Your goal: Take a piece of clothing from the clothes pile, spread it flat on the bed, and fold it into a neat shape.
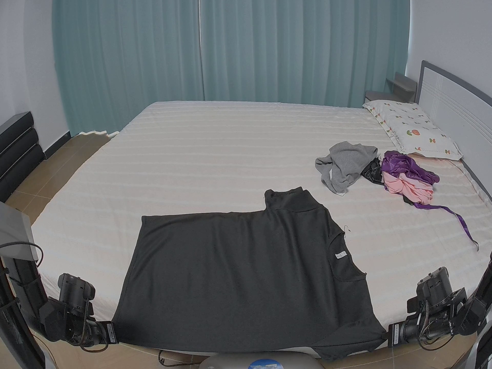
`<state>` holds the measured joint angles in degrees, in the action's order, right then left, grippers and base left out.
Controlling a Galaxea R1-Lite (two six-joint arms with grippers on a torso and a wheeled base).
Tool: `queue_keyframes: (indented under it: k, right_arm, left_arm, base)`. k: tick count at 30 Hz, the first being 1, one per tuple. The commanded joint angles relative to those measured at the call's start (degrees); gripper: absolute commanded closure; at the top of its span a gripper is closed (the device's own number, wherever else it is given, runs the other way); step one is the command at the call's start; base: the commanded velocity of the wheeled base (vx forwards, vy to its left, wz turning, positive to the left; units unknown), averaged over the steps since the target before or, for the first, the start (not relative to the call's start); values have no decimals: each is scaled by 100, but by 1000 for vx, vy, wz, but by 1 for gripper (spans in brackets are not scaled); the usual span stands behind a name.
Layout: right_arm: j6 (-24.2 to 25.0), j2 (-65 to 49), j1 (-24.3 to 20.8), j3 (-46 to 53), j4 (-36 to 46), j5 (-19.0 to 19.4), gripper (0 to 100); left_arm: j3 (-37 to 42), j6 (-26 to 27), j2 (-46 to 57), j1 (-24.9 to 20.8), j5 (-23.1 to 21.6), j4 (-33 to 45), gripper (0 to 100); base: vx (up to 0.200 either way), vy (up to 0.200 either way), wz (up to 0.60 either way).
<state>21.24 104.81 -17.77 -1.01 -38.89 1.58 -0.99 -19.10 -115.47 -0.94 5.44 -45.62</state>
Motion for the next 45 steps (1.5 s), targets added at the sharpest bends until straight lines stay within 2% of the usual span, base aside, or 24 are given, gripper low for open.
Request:
queue_keyframes:
  k: [1, 5, 16, 23, 28, 31, 37, 45]
  right_arm:
    - [-58, -163, -7, 101, 162, 0, 100]
    - [-269, -418, -7, 101, 435, 35, 100]
    - [-339, -567, -7, 101, 584, 52, 100]
    - [-269, -638, 11, 66, 162, 9, 100]
    - [-216, -567, 64, -110, -348, 17, 100]
    - [-208, -559, 46, -277, -418, -18, 100]
    - [-199, -567, 81, -690, -409, -334, 100]
    - [-199, -427, 116, -1085, -409, -343, 100]
  left_arm:
    - [99, 91, 306, -20, 1, 194, 100]
    - [99, 117, 385, -82, 1, 378, 100]
    - [99, 240, 394, -117, 10, 668, 100]
    - [99, 144, 490, -56, 28, -149, 100]
    - [-7, -190, 622, -56, 28, -554, 100]
    - [-86, -349, 798, -64, 186, -782, 100]
    - [-437, -639, 965, -64, 300, -826, 100]
    - [-648, -762, 903, -64, 291, -808, 100]
  base:
    - [0, 0, 0]
    - [0, 0, 0]
    - [0, 0, 0]
    - [0, 0, 0]
    - [0, 0, 0]
    - [0, 0, 0]
    - [0, 0, 0]
    - [0, 0, 0]
